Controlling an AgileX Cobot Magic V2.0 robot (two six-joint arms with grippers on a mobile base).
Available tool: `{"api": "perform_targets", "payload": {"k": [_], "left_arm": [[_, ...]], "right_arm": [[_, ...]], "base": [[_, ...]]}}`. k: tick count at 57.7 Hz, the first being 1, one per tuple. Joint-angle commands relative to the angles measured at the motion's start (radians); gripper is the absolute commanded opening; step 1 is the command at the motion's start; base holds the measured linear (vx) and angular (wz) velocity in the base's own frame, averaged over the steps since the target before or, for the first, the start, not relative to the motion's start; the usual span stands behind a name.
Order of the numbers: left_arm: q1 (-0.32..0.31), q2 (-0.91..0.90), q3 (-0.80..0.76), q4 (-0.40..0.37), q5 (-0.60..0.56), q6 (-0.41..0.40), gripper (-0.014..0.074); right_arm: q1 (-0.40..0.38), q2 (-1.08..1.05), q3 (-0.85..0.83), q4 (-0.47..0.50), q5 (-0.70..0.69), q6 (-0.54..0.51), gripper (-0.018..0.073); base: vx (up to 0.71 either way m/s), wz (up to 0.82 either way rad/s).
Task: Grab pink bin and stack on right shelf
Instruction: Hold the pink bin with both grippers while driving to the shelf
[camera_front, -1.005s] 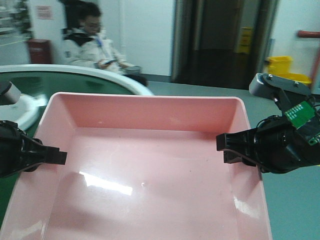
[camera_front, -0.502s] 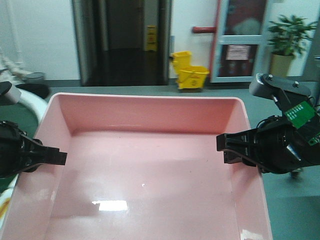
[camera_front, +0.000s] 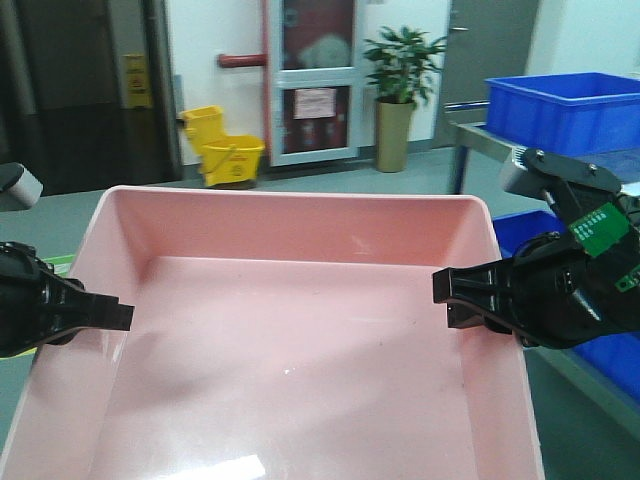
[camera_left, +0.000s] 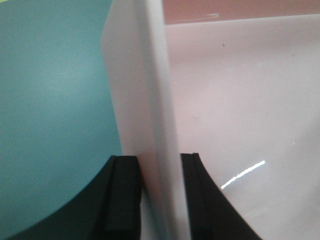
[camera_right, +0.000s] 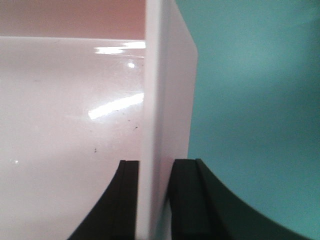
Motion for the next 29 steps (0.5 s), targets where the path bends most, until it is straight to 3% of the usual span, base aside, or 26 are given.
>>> {"api": "perform_targets", "payload": {"k": [1, 16, 29], "left_arm": [[-0.008, -0.036, -0.032, -0.05, -0.032, 0.018, -0.0005], [-0.008, -0.036, -0.032, -0.05, -0.032, 0.018, -0.0005], [-0.008, -0.036, -0.032, -0.05, -0.032, 0.018, -0.0005]], "right_arm": [[-0.003, -0.041, -0.039, 0.023, -0.099, -0.004, -0.0008], [-0.003, -0.041, -0.039, 0.023, -0.06, -0.004, -0.0008], [-0.003, -0.041, -0.039, 0.023, -0.024, -0.004, -0.0008]], "base": [[0.3, -0.56], [0.34, -0.48], [0.41, -0.17]]}}
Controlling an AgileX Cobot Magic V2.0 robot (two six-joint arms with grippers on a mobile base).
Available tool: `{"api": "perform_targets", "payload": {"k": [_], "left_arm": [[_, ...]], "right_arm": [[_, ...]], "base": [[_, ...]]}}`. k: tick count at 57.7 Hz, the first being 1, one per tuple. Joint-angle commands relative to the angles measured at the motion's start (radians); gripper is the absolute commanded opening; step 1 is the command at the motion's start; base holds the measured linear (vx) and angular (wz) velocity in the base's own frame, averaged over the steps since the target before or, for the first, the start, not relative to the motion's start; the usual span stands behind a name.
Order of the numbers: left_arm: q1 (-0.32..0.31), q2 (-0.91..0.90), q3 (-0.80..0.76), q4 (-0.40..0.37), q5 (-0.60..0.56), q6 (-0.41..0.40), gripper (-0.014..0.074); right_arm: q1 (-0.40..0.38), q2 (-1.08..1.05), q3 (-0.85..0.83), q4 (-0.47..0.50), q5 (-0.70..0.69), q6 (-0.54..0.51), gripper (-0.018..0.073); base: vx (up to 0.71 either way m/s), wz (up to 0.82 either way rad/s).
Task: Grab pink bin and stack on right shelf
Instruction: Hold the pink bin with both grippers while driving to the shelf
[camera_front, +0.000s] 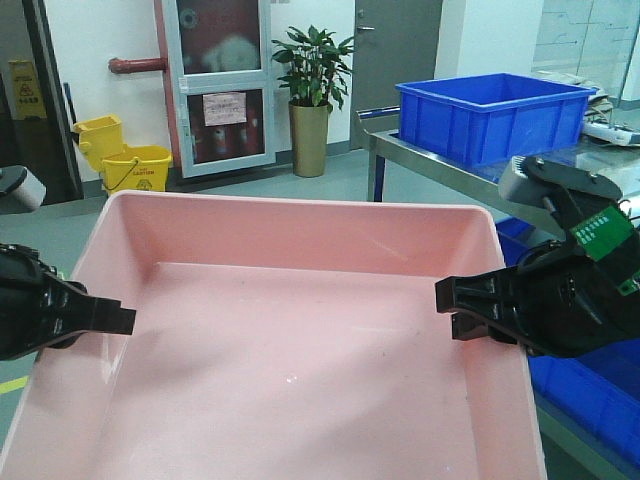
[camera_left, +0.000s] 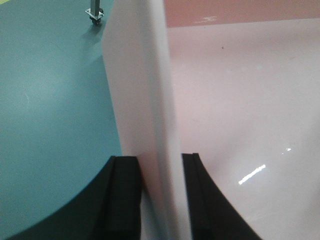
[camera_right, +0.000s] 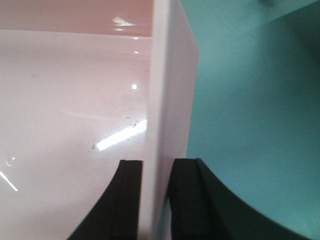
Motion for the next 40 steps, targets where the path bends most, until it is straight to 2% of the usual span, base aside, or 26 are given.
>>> {"api": "perform_targets", "payload": {"k": [1, 28, 40], "left_arm": [[-0.008, -0.036, -0.032, -0.05, -0.044, 0.018, -0.0005], [-0.008, -0.036, -0.032, -0.05, -0.044, 0.018, -0.0005], [-0.008, -0.037, -0.032, -0.05, -0.044, 0.018, -0.0005]], "right_arm": [[-0.003, -0.041, -0.039, 0.024, -0.07, -0.008, -0.0008], [-0.003, -0.041, -0.039, 0.024, -0.069, -0.008, -0.0008], [-0.003, -0.037, -0.038, 0.024, -0.073, -0.008, -0.0008]], "base": [[0.44, -0.01], [0.48, 0.13], [0.48, -0.07]]}}
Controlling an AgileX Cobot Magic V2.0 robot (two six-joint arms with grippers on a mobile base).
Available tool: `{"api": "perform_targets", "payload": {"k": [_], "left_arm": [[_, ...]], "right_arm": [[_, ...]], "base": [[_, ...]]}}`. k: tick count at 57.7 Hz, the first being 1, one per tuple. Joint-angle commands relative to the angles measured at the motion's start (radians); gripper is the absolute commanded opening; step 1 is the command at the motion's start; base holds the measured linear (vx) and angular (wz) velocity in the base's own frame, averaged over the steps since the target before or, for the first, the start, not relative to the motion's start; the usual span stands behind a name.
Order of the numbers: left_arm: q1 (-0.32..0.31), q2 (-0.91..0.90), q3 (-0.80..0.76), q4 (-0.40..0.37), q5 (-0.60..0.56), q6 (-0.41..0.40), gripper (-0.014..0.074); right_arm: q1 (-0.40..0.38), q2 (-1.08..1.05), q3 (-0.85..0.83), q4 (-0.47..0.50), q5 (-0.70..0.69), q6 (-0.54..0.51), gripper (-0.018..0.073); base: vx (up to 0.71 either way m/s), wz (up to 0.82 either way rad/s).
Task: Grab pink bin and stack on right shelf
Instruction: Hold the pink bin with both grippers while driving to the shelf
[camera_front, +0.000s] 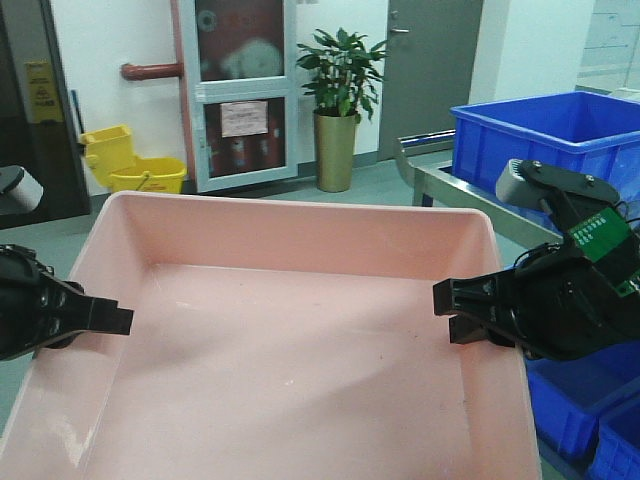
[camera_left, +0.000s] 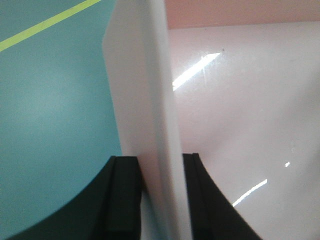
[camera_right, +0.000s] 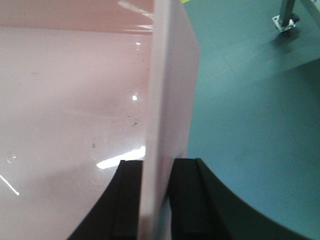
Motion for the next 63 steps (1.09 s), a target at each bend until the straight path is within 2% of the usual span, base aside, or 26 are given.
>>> {"api": "perform_targets", "payload": {"k": [1, 21, 63], "left_arm": [[-0.008, -0.037, -0.032, -0.051, -0.046, 0.018, -0.0005], [-0.008, -0.037, -0.032, -0.05, -0.046, 0.018, -0.0005], [-0.008, -0.036, -0.032, -0.05, -0.047, 0.018, -0.0005]], "right_arm": [[-0.003, -0.037, -0.038, 0.016, -0.081, -0.01, -0.0008], [-0.003, -0.037, -0.038, 0.016, -0.081, -0.01, -0.0008], [-0.003, -0.037, -0.038, 0.016, -0.077, -0.01, -0.0008]], "base": [[0.46, -0.23], [0.42, -0.5], [0.35, -0.86]]}}
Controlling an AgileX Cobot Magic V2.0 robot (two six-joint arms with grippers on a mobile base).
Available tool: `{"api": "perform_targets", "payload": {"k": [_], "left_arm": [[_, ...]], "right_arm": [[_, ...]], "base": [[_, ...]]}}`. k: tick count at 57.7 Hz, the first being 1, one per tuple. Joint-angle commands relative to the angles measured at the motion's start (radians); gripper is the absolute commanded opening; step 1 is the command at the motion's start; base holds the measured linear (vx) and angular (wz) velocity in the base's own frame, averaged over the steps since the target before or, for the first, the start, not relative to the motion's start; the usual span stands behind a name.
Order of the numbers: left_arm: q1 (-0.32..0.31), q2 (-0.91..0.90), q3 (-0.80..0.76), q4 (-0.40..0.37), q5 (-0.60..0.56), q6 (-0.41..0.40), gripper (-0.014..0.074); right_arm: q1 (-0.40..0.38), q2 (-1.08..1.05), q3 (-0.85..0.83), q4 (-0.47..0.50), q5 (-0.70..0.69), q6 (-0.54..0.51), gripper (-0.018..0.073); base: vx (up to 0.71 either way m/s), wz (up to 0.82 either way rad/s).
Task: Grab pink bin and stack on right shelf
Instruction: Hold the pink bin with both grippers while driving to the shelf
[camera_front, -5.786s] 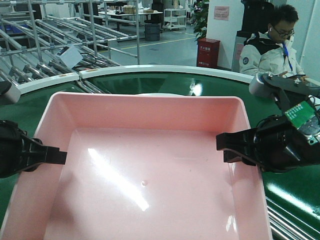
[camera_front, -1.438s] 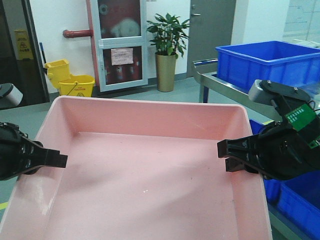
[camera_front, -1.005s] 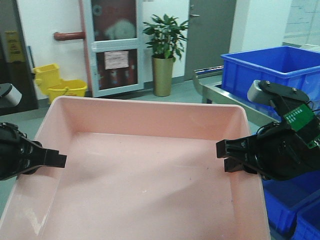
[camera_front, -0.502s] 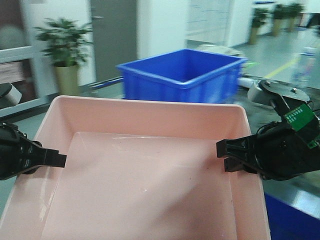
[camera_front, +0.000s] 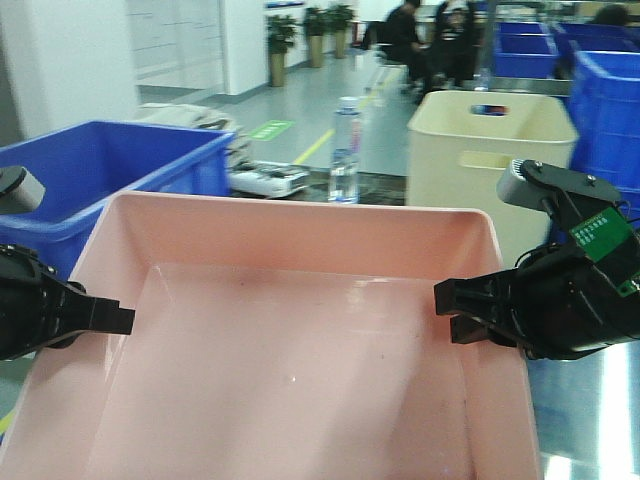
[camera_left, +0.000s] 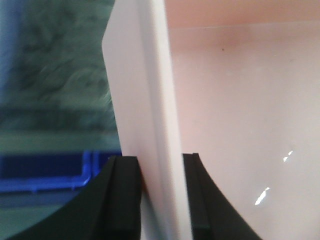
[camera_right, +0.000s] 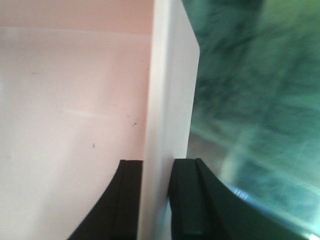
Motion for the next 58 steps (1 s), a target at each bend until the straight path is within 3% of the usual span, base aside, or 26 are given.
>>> {"api": "perform_targets", "payload": {"k": [1, 31, 58], "left_arm": [[-0.008, -0.036, -0.032, -0.05, -0.045, 0.018, -0.0005], [-0.008, -0.036, -0.032, -0.05, -0.045, 0.018, -0.0005], [-0.008, -0.035, -0.032, -0.05, -0.045, 0.018, -0.0005]], "right_arm": [[-0.003, -0.037, -0.038, 0.018, -0.077, -0.01, -0.0008], [-0.003, -0.037, -0.038, 0.018, -0.077, -0.01, -0.0008], [-0.003, -0.037, -0.038, 0.018, -0.077, -0.01, -0.0008]], "base": [[0.3, -0.61], [0.27, -0.48], [0.18, -0.21]]}}
